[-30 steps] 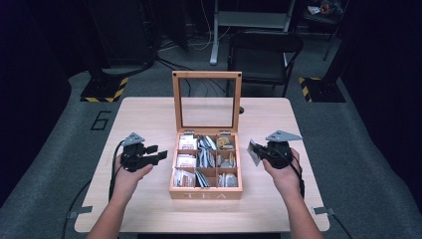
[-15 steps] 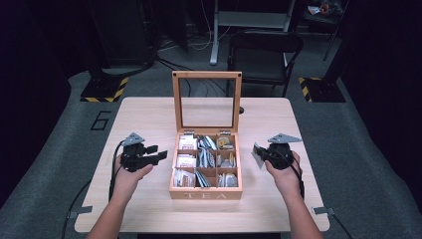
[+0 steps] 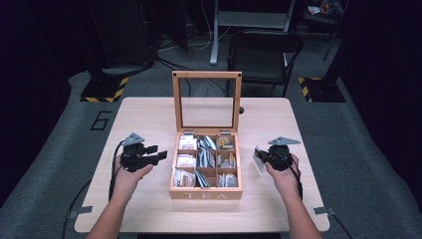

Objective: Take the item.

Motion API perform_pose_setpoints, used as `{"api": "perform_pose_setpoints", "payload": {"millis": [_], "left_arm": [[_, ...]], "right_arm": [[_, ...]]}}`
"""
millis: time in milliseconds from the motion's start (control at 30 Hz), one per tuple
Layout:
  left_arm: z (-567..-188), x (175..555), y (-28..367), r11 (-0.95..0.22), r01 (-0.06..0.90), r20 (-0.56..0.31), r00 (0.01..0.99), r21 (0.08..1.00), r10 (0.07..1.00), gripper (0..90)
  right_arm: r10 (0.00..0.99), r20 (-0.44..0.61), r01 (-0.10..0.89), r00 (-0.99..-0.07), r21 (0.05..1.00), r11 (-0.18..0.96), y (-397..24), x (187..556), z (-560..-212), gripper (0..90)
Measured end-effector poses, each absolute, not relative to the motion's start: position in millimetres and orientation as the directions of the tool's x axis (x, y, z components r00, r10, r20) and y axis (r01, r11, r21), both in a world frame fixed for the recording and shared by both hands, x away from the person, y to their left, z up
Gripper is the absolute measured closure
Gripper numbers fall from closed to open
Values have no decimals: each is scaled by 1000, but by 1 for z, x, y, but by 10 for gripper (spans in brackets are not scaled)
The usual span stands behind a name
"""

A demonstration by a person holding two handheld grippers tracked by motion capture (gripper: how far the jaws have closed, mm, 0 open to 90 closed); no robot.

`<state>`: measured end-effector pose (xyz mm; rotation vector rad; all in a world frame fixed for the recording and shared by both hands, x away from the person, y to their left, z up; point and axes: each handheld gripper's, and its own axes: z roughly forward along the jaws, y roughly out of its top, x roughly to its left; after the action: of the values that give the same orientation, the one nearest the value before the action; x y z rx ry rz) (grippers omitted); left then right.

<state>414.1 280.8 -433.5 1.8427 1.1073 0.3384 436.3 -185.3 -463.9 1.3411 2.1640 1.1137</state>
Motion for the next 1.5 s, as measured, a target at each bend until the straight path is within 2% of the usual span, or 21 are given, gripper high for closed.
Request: {"api": "perform_pose_setpoints", "payload": {"millis": [967, 1233, 1500], "left_arm": [[-435, 414, 281, -158, 552, -217, 553, 819, 805, 464], [-434, 414, 281, -156, 549, -216, 552, 821, 806, 464], [-435, 414, 281, -156, 549, -216, 551, 821, 806, 463]], "right_arm": [[921, 147, 653, -360, 745, 136, -224, 448, -486, 863], [927, 171, 664, -335, 740, 104, -231, 449, -490, 782], [940, 116, 655, -321, 744, 132, -232, 450, -490, 609]]}}
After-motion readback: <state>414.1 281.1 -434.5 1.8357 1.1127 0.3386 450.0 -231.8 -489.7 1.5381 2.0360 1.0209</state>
